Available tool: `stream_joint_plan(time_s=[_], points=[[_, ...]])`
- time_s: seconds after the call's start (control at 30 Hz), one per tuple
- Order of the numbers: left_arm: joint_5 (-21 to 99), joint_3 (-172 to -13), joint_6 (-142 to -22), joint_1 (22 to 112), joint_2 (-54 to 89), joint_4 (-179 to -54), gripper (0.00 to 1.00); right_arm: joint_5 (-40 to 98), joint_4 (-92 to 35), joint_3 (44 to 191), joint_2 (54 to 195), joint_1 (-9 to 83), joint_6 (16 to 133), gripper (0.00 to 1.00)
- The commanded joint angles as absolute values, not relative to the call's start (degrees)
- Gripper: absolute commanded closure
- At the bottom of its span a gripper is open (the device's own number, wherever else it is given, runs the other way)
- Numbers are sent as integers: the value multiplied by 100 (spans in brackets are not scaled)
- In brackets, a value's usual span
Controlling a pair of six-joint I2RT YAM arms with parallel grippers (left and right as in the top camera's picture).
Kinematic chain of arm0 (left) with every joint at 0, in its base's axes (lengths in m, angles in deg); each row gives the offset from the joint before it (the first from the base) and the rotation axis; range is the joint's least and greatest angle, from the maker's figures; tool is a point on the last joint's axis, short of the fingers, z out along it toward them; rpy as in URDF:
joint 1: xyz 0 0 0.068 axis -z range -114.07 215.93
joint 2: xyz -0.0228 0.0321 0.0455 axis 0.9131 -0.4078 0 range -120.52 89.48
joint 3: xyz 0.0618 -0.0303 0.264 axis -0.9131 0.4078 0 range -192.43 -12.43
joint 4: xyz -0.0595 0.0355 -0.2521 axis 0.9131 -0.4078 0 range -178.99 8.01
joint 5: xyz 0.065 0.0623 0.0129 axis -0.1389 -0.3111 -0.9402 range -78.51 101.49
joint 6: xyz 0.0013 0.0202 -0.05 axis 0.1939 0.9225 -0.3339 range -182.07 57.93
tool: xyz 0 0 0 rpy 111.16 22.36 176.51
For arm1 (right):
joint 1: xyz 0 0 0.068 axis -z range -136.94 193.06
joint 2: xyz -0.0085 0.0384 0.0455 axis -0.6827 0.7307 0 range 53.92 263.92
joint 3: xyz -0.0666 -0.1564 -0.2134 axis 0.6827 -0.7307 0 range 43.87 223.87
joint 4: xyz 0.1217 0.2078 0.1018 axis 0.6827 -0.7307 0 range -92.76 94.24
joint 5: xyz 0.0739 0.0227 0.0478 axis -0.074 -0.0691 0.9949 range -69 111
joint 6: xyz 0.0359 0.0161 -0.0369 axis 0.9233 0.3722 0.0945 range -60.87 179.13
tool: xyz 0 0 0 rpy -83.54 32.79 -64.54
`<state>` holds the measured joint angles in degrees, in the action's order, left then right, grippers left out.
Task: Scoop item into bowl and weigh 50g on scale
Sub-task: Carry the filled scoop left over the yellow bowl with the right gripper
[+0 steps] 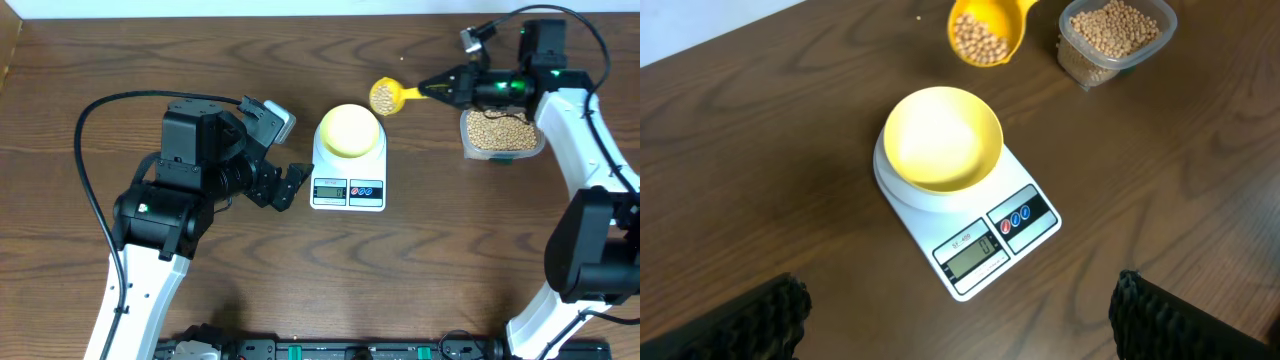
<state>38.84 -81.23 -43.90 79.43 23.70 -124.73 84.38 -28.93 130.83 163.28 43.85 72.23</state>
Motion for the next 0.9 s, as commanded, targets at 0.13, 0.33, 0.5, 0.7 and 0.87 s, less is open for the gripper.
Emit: stream_joint_plan(time_s=[0.13, 0.33, 0.5, 0.7, 0.87], points=[[4000, -8094, -4418, 7912, 2390, -12484, 3, 8330, -2502, 13074, 16376, 3920, 7239, 99], [3998, -8094, -4418, 7912, 2390, -12484, 2, 8042, -2487, 13074, 16376, 3769, 7075, 99], [4000, -8094, -4418, 7912, 2390, -12484, 2, 8024, -2489, 13074, 16376, 3703, 6762, 99], [4000, -8094, -4418, 7912, 2390, -12484, 2, 7677, -2484, 13074, 16376, 3618, 6275, 99], [3998, -8094, -4418, 7912, 2390, -12484, 3, 7675, -2484, 13074, 16376, 3566, 5772, 99]])
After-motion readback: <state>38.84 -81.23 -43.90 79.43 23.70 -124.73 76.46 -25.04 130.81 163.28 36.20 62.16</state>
